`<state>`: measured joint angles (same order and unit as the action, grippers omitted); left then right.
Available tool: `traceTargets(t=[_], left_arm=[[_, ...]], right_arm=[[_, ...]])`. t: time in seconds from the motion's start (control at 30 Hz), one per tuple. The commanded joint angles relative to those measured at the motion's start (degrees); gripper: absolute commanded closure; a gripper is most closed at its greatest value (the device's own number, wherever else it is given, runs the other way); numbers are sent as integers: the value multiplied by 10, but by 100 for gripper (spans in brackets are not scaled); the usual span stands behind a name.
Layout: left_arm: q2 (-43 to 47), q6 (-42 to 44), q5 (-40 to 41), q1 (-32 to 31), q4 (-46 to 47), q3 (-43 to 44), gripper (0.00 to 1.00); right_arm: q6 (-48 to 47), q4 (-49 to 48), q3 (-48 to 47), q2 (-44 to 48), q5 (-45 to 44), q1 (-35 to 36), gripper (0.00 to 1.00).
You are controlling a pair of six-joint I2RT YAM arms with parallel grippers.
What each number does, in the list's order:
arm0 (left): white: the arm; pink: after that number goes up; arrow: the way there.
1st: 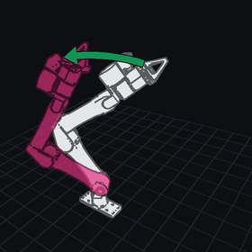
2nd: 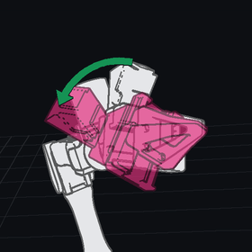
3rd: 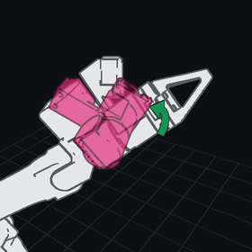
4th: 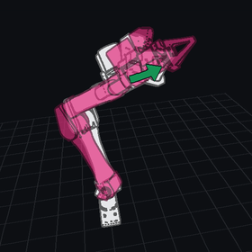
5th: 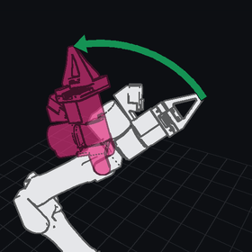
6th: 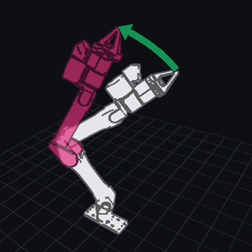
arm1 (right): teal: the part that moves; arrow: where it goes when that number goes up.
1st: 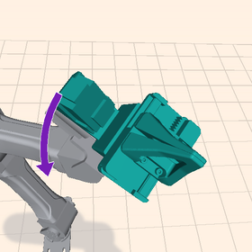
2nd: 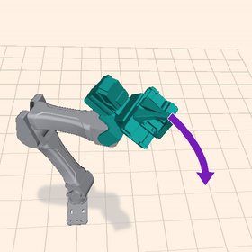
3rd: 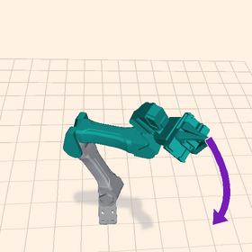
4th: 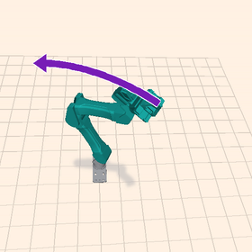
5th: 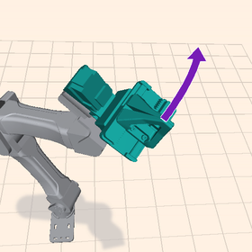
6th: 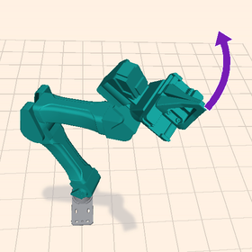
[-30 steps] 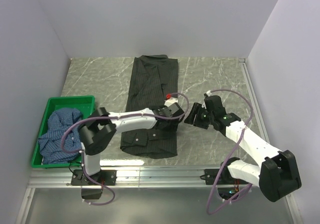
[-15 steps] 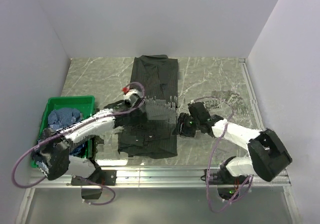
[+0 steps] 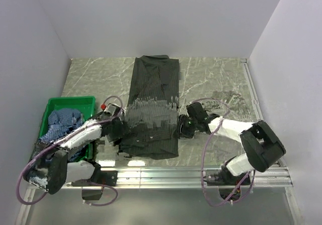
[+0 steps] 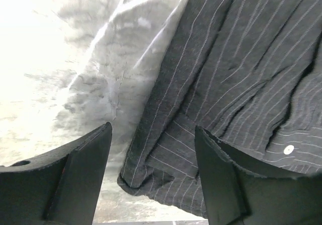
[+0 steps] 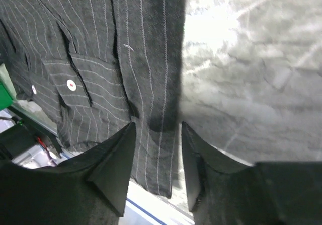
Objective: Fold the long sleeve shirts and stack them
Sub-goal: Fold the shirt
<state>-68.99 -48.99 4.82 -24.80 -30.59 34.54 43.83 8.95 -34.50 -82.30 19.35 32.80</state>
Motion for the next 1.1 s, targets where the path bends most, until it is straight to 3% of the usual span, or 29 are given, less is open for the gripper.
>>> traceTargets(t=[0.0, 0.23, 0.37, 0.5, 0.6, 0.67, 0.7, 0.73, 0.83, 0.93, 1.07], left_arm=[[-15, -9, -51, 5, 61, -18, 29], [-58, -10, -102, 5, 97, -24, 42], [-50, -17, -125, 5, 109, -36, 44], [-33, -20, -140, 5, 102, -48, 39], [-8, -21, -140, 5, 84, -56, 36], [4, -23, -149, 5, 75, -63, 35], [13, -23, -153, 5, 72, -67, 35], [15, -22, -154, 5, 68, -69, 34], [10, -27, -176, 1, 63, -73, 33], [3, -31, -188, -2, 57, -80, 33], [3, -43, -195, -24, 53, -87, 34]], right_arm=[[-2, -14, -20, -25, -10, 3, 54], [-33, 23, -43, -45, -46, -12, 85], [-52, 48, -38, -37, -65, -36, 95], [-67, 67, -30, -26, -72, -59, 96], [-72, 78, -28, -9, -77, -61, 93], [-68, 83, -22, 3, -71, -60, 86], [-66, 84, -18, 8, -66, -61, 79], [-60, 83, -9, 19, -58, -60, 65], [-48, 83, 7, 39, -47, -59, 48], [-40, 95, 19, 55, -37, -55, 42], [-22, 95, 31, 62, -20, -31, 41]])
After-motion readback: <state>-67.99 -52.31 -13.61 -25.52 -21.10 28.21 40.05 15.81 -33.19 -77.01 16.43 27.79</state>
